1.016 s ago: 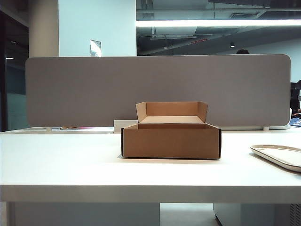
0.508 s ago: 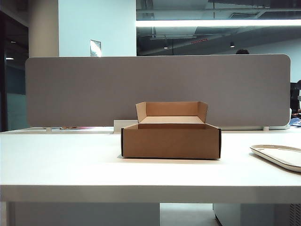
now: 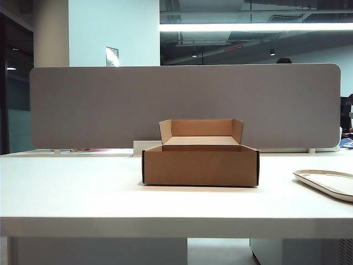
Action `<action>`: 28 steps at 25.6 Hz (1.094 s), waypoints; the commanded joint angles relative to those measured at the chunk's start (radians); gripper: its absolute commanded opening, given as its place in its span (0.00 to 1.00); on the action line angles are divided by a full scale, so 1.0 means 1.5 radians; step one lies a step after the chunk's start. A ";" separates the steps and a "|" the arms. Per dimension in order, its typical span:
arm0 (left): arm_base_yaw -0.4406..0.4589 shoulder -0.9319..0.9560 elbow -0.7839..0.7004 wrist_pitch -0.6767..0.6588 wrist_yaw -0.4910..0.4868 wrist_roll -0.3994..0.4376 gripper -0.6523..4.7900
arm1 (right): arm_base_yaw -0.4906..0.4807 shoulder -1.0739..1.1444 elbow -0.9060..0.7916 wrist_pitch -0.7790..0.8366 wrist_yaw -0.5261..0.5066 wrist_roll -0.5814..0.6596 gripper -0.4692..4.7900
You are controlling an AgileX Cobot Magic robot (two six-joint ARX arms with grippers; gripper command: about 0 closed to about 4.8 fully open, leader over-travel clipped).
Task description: Pick up the lid and place it into the paper box.
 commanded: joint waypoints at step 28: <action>0.001 0.001 0.003 0.010 -0.030 0.002 0.11 | 0.000 0.106 0.003 0.057 -0.012 -0.002 0.45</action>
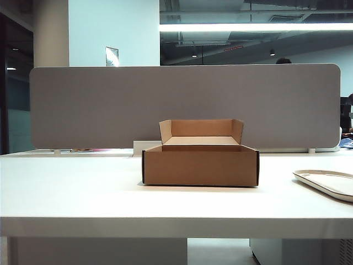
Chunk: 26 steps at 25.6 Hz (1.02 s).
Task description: Pick up the lid and place it into the paper box.
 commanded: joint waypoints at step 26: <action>0.001 0.001 0.003 0.010 -0.002 0.002 0.11 | 0.006 -0.003 0.018 0.023 -0.116 0.001 0.08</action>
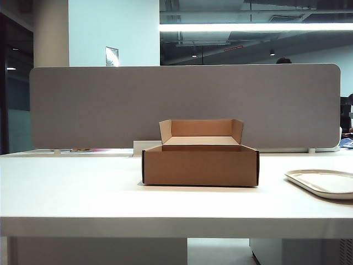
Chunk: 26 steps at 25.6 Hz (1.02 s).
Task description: Pick up the lid and place it into the paper box.
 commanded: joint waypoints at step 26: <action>0.001 0.001 0.003 0.011 -0.001 0.002 0.11 | 0.294 0.012 0.313 0.006 0.051 0.002 0.08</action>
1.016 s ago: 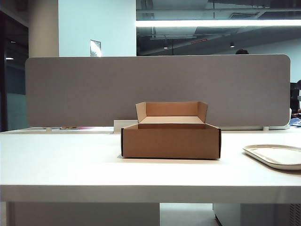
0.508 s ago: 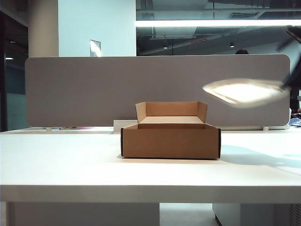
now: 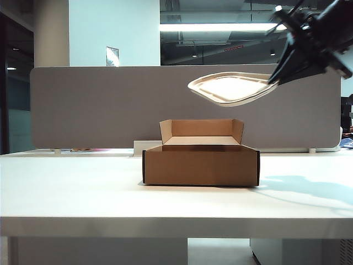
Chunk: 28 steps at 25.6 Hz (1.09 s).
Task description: Pick up the lid and place it into the paper box.
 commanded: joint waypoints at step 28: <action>0.001 0.001 0.003 0.050 0.000 0.002 0.11 | 0.082 0.199 0.036 0.172 0.065 -0.001 0.32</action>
